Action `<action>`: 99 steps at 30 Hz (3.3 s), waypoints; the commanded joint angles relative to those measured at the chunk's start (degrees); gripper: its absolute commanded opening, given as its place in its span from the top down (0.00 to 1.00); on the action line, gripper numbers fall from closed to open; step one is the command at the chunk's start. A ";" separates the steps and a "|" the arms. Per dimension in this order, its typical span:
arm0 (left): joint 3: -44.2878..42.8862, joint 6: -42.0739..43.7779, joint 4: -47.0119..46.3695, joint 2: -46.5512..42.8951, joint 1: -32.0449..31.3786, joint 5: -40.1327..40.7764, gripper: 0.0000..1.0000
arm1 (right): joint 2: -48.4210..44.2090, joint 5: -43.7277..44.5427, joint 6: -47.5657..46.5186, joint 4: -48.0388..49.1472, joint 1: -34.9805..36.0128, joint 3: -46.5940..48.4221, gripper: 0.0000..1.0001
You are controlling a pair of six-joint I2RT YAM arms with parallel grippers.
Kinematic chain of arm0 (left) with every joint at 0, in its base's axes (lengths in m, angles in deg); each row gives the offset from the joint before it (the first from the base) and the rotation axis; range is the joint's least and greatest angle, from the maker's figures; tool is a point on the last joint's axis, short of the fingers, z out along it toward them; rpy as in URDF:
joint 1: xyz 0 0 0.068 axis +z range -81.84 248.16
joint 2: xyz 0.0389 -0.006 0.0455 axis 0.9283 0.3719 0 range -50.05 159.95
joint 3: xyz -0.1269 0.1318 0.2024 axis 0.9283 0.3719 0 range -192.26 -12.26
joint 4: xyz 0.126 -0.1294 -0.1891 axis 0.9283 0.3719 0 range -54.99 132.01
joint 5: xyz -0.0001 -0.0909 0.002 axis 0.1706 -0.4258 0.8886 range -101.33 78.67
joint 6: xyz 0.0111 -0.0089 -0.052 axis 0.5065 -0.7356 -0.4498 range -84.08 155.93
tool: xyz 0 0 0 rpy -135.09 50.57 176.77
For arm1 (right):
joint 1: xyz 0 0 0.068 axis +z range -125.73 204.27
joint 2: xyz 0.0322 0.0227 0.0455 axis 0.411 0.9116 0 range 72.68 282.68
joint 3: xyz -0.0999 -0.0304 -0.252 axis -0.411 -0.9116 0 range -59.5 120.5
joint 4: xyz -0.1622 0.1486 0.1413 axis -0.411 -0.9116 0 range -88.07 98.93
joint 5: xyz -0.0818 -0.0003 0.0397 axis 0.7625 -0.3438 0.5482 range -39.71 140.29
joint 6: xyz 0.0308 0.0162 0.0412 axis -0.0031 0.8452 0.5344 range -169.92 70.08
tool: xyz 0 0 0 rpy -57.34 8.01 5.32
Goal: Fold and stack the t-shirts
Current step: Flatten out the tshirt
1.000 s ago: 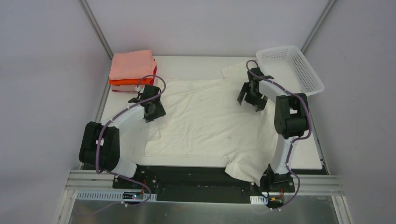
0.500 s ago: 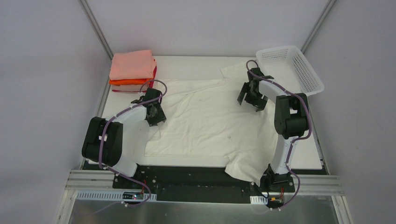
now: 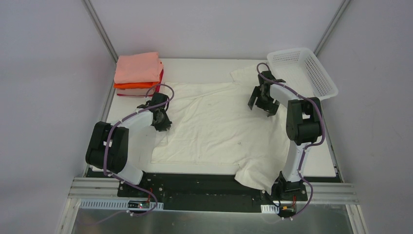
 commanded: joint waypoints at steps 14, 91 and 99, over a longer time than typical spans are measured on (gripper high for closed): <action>-2.98 1.54 0.16 -0.05 0.15 7.15 1.00 | 0.55 3.50 -0.62 -1.47 -0.75 -1.28 0.00; -11.73 3.94 -6.22 14.11 -0.33 1.36 0.01 | -8.70 -2.30 3.02 5.03 -4.80 -12.70 0.01; -14.36 5.03 -6.17 14.27 0.46 -4.25 0.01 | -7.26 -2.83 1.77 1.73 -4.87 -6.56 0.01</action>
